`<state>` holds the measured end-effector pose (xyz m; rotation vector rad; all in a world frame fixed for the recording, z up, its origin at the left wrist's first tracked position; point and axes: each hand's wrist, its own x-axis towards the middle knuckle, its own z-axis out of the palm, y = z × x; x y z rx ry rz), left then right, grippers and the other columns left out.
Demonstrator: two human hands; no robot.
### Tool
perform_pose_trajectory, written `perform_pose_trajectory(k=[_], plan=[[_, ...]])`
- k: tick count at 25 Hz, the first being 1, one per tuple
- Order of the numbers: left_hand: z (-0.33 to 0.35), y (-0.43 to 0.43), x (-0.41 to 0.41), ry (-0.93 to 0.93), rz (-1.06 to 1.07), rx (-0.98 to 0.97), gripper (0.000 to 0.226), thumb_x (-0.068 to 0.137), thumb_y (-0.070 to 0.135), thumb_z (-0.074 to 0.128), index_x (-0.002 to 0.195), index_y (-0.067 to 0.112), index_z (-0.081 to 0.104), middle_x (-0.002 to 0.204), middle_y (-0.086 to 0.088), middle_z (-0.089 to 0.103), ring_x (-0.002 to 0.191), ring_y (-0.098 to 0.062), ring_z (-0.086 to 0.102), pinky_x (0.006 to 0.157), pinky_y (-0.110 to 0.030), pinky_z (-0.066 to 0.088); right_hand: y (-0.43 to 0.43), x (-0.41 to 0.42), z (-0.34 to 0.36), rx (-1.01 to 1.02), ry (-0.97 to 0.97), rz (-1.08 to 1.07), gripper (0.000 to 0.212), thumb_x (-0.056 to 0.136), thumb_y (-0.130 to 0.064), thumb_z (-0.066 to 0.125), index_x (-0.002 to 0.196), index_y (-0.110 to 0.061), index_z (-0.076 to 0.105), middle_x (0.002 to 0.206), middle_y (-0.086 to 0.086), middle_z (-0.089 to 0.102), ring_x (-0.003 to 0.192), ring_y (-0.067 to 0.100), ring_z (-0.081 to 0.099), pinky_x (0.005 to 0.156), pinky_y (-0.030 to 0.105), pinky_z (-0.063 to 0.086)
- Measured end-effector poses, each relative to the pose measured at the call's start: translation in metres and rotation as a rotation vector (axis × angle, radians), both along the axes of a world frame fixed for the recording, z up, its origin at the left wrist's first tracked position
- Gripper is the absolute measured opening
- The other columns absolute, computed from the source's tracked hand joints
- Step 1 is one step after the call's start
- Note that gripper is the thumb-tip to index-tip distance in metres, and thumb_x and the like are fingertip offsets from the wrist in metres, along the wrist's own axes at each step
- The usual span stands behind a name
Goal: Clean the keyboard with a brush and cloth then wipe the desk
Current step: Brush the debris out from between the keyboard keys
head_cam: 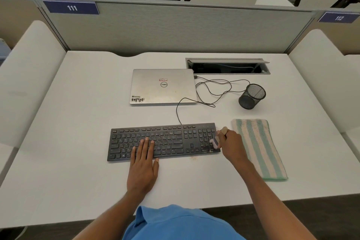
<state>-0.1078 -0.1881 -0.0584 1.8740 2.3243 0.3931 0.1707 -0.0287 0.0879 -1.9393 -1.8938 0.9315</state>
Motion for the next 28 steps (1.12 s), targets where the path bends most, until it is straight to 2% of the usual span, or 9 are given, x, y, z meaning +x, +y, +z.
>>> perform_pose_trajectory(k=[3, 9, 12, 15, 18, 20, 22, 24, 28], plan=[[0.0, 0.0, 0.0, 0.001, 0.004, 0.006, 0.069, 0.106, 0.038, 0.032, 0.169, 0.015, 0.014, 0.177, -0.006, 0.01, 0.164, -0.022, 0.003, 0.131, -0.051, 0.007, -0.003, 0.005, -0.004, -0.058, -0.079, 0.041, 0.043, 0.107, -0.026, 0.041, 0.072, -0.011, 0.06, 0.063, 0.004, 0.068, 0.059, 0.019, 0.064, 0.056, 0.037, 0.053], [0.001, 0.001, 0.0, 0.002, -0.002, 0.002, 0.069, 0.106, 0.037, 0.034, 0.169, 0.014, 0.016, 0.177, -0.006, 0.011, 0.164, -0.022, 0.004, 0.131, -0.051, 0.008, 0.006, -0.022, 0.003, 0.07, 0.022, 0.0, 0.038, 0.106, -0.03, 0.043, 0.074, -0.014, 0.056, 0.064, -0.003, 0.065, 0.056, 0.01, 0.06, 0.043, 0.014, 0.035], [0.001, 0.0, 0.0, 0.003, 0.001, 0.003, 0.069, 0.106, 0.037, 0.033, 0.169, 0.014, 0.015, 0.177, -0.006, 0.011, 0.164, -0.022, 0.003, 0.131, -0.051, 0.007, 0.0, -0.018, -0.005, 0.011, -0.028, 0.035, 0.037, 0.106, -0.03, 0.043, 0.076, -0.013, 0.056, 0.066, -0.003, 0.062, 0.059, 0.015, 0.059, 0.046, 0.017, 0.034], [0.002, 0.002, 0.0, -0.009, 0.003, 0.001, 0.069, 0.106, 0.037, 0.034, 0.169, 0.015, 0.016, 0.177, -0.006, 0.011, 0.164, -0.022, 0.004, 0.131, -0.051, 0.008, 0.008, -0.016, -0.001, -0.013, -0.113, 0.064, 0.038, 0.106, -0.032, 0.044, 0.08, -0.009, 0.059, 0.074, 0.008, 0.067, 0.065, 0.023, 0.064, 0.053, 0.028, 0.045], [0.0, 0.001, 0.0, -0.007, -0.001, 0.007, 0.069, 0.106, 0.036, 0.035, 0.169, 0.015, 0.015, 0.177, -0.005, 0.011, 0.164, -0.022, 0.004, 0.131, -0.052, 0.01, 0.008, -0.02, 0.004, -0.006, 0.02, 0.032, 0.034, 0.106, -0.028, 0.047, 0.078, -0.013, 0.06, 0.072, 0.004, 0.067, 0.066, 0.017, 0.068, 0.055, 0.024, 0.053], [0.0, 0.0, -0.001, -0.01, 0.001, 0.004, 0.07, 0.106, 0.036, 0.035, 0.169, 0.016, 0.014, 0.178, -0.005, 0.01, 0.164, -0.021, 0.003, 0.131, -0.052, 0.01, 0.004, -0.017, 0.002, -0.035, -0.008, 0.064, 0.03, 0.105, -0.028, 0.047, 0.083, -0.016, 0.063, 0.073, 0.001, 0.068, 0.066, 0.015, 0.067, 0.055, 0.024, 0.051], [0.0, 0.001, -0.001, -0.001, 0.003, 0.004, 0.07, 0.107, 0.036, 0.035, 0.169, 0.016, 0.013, 0.178, -0.005, 0.009, 0.164, -0.021, 0.003, 0.131, -0.052, 0.01, 0.004, -0.014, 0.005, -0.081, -0.094, 0.102, 0.031, 0.105, -0.029, 0.047, 0.088, -0.01, 0.065, 0.069, -0.002, 0.065, 0.061, 0.012, 0.061, 0.049, 0.02, 0.043], [0.001, 0.002, -0.001, -0.006, 0.006, -0.005, 0.069, 0.107, 0.037, 0.035, 0.169, 0.015, 0.014, 0.178, -0.005, 0.009, 0.164, -0.021, 0.002, 0.131, -0.052, 0.01, 0.005, -0.019, 0.014, -0.075, -0.062, 0.111, 0.034, 0.104, -0.028, 0.05, 0.083, -0.004, 0.063, 0.068, 0.0, 0.065, 0.061, 0.013, 0.063, 0.051, 0.022, 0.049], [-0.001, 0.001, 0.0, -0.002, 0.004, -0.001, 0.07, 0.106, 0.036, 0.035, 0.169, 0.014, 0.015, 0.177, -0.005, 0.01, 0.164, -0.022, 0.003, 0.131, -0.053, 0.01, 0.003, -0.036, 0.023, -0.185, 0.12, 0.227, 0.029, 0.104, -0.009, 0.049, 0.093, 0.013, 0.065, 0.066, -0.005, 0.06, 0.051, -0.014, 0.058, 0.049, 0.005, 0.041]])
